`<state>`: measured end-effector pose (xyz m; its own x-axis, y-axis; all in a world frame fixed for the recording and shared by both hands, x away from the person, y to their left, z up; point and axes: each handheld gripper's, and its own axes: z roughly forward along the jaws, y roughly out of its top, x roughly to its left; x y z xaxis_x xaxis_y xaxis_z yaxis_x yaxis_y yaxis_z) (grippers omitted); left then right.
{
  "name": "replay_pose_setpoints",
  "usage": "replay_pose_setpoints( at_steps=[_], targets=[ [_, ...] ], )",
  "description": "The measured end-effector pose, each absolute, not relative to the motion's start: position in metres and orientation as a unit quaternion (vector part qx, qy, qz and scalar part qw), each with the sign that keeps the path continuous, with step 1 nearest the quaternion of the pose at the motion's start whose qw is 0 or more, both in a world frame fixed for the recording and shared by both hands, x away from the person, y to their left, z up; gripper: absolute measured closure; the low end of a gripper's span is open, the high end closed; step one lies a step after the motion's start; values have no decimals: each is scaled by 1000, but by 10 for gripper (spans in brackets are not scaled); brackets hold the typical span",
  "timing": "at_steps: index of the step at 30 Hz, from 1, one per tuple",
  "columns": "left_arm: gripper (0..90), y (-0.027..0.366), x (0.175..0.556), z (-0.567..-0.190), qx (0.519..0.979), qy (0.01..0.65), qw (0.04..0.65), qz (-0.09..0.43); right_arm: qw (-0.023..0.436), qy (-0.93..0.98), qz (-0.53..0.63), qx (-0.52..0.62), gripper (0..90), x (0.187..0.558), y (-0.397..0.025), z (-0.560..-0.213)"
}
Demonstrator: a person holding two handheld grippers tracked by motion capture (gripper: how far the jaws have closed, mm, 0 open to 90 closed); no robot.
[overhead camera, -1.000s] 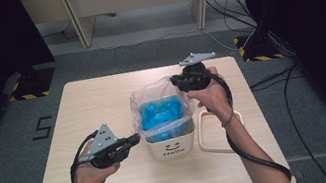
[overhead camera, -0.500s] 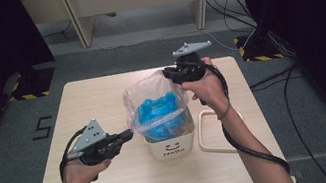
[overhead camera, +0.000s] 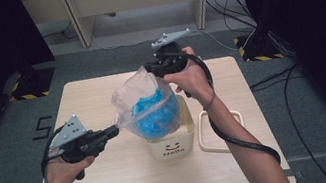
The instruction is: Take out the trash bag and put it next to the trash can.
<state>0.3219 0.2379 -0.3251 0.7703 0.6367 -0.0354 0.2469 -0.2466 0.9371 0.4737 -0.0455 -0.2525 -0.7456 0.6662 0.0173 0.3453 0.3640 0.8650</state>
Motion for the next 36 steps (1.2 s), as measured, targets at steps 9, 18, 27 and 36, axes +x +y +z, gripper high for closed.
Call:
replay_pose_setpoints(
  at_steps=[9, 18, 27, 36],
  targets=[
    [892, 263, 317, -308, 761, 293, 543, 202, 162, 812, 479, 292, 833, 477, -12, -230],
    [892, 288, 310, -302, 759, 307, 529, 223, 152, 815, 485, 277, 831, 480, 20, -226],
    [892, 307, 312, -324, 760, 335, 514, 214, 138, 827, 470, 277, 829, 487, 45, -245],
    [891, 317, 312, -332, 757, 348, 510, 213, 124, 832, 459, 284, 827, 495, 61, -263]
  ],
)
